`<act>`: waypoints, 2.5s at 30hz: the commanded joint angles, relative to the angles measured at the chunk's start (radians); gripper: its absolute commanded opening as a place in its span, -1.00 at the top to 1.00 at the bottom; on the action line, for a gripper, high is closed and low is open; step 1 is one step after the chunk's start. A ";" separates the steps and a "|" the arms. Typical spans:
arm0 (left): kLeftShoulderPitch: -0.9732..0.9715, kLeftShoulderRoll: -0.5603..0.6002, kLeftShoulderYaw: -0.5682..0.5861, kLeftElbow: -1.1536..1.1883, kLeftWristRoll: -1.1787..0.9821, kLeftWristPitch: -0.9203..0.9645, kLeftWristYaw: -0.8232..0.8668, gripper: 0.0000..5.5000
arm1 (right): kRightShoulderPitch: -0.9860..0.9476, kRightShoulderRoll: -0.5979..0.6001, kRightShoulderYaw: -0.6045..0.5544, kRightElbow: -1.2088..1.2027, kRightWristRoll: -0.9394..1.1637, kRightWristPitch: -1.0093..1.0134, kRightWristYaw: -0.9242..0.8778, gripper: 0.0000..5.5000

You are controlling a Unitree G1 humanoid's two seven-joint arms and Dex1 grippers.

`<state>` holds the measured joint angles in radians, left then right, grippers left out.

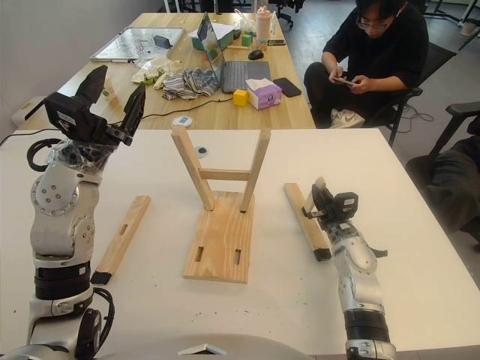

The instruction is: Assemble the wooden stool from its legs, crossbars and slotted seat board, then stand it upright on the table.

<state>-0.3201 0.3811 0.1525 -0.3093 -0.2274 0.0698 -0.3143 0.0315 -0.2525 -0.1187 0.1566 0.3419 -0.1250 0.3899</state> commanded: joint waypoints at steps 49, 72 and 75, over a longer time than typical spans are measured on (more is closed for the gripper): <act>0.092 -0.032 0.025 -0.093 0.018 0.022 0.066 -0.14 | 0.047 -0.386 0.035 -0.318 -0.009 0.848 0.183 -0.62; 0.055 -0.084 0.082 -0.103 -0.115 0.161 0.129 -0.14 | 0.054 -0.360 0.076 -0.296 -0.110 0.825 0.129 0.25; 0.023 -0.121 0.156 -0.080 -0.210 0.230 0.199 -0.14 | -0.101 -0.270 -0.082 -0.196 -0.088 0.759 -0.043 0.25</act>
<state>-0.2576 0.2814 0.2524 -0.4030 -0.3754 0.2424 -0.1667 0.0708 -0.5713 -0.0883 -0.1048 0.2486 0.7027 0.4630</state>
